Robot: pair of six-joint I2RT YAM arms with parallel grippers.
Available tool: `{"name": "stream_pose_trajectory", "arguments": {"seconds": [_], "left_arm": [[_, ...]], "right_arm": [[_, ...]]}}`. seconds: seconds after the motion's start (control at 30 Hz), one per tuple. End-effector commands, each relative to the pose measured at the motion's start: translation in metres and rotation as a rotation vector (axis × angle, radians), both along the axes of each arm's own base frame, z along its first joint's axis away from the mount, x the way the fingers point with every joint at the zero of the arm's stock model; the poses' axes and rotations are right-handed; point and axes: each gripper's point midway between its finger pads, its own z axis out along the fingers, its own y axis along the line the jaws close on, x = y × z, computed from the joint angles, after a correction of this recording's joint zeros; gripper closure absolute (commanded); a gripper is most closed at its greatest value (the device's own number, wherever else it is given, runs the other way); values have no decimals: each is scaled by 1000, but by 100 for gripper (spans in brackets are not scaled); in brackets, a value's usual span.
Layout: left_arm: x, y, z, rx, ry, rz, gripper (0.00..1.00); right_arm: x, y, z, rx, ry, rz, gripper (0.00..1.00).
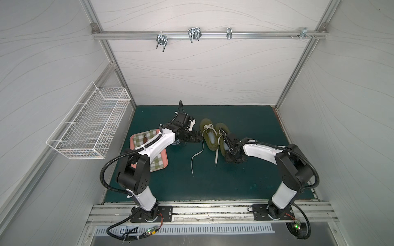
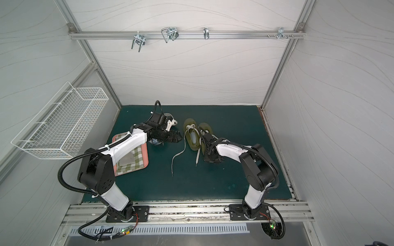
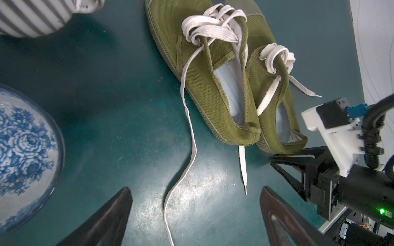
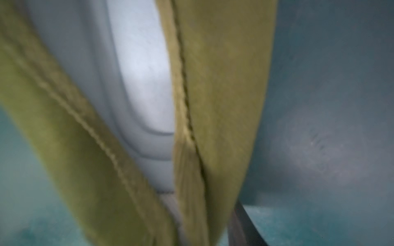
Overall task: Insert the insole into the shoe
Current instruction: Move the shoe to the center of the board.
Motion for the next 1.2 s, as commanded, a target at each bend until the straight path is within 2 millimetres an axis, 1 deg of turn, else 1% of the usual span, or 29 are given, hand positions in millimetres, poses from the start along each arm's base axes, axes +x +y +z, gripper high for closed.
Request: {"name": "stream_pose_trajectory", "arguments": {"seconds": [0.0,0.17,0.3,0.53,0.67,0.73,0.83,0.9,0.93,1.0,1.03,1.07,1.1,1.13,1.17], "left_arm": [[2,1,16,-8,-46,7,5],[-1,2,14,-9,-41,10,5],[-2,2,11,-10,-36,11,5],[-3,2,12,-12,-35,10,5],[-5,4,13,-6,-36,4,5],[-6,5,14,0,-40,3,5],[-8,10,17,11,-58,11,5],[-9,15,21,5,-81,22,3],[-8,20,24,8,-104,40,2],[-5,34,33,26,-183,88,1],[-3,43,38,40,-240,116,1],[-2,53,44,56,-303,145,1],[-1,61,50,61,-363,163,1],[-1,71,57,73,-428,190,1],[-1,82,63,95,-491,222,1]], "right_arm": [[17,-1,0,-12,-37,-30,63],[32,-4,2,-9,-51,-64,62],[42,0,3,-1,-55,-56,62],[55,5,-2,7,-48,-51,61],[64,3,-1,7,-55,-38,61],[65,3,7,0,-62,-22,61],[57,7,32,19,-116,28,58],[48,7,55,46,-184,65,54],[44,4,67,72,-225,69,48],[38,-7,87,116,-304,76,39],[38,-14,100,151,-356,72,34],[39,-23,111,184,-402,62,11],[40,-33,118,208,-436,47,1],[43,-46,127,232,-478,29,1],[47,-62,135,242,-520,-9,1]]}}
